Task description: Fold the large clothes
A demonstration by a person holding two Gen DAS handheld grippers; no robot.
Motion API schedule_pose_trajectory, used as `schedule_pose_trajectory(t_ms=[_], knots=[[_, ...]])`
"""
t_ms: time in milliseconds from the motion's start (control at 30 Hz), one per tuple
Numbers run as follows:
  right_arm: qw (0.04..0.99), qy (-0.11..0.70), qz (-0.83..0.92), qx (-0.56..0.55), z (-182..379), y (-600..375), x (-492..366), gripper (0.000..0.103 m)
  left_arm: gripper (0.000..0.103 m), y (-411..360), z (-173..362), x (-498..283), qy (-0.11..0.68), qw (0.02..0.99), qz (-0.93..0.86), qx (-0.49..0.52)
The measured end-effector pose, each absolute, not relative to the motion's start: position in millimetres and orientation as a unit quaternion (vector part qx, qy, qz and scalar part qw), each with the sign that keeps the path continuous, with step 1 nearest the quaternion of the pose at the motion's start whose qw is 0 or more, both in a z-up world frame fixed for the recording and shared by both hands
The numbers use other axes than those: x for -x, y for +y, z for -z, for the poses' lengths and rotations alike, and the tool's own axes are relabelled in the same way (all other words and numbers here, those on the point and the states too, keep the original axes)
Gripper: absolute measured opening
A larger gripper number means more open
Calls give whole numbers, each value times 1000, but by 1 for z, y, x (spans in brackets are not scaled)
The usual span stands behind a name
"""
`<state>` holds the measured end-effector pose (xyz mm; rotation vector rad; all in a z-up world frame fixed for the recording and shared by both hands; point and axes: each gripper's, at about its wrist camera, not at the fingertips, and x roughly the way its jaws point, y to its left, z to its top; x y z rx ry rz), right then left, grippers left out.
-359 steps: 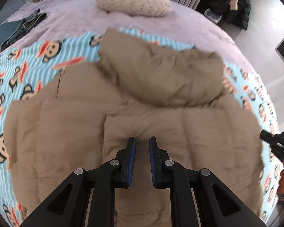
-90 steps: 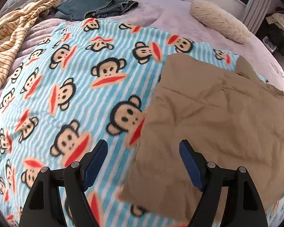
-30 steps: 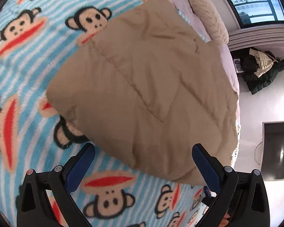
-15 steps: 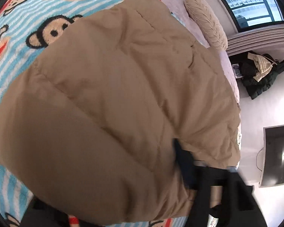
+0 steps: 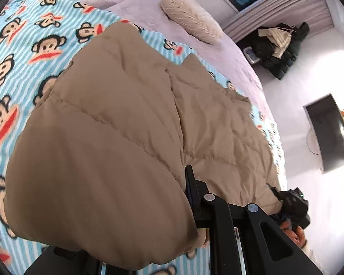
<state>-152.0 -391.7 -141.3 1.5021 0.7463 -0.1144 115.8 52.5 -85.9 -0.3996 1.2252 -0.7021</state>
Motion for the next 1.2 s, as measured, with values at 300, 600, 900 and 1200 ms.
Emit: schedule_pose_trajectory(t_ms=[300,600,900,1200], knots=[[652,355,70,-666,137,-346,230,23,21,102,91,-53,590,703,354,179],[640,378,74,-665,146,-343,266,25,21,139,119,31,628,685,320,186],[620,372,66,-688,168,-352,282,41,33,136,134,38,643,693,269,185],[599,387,107,-693,152,-357,310,59,51,149,107,50,652,721,183,144]])
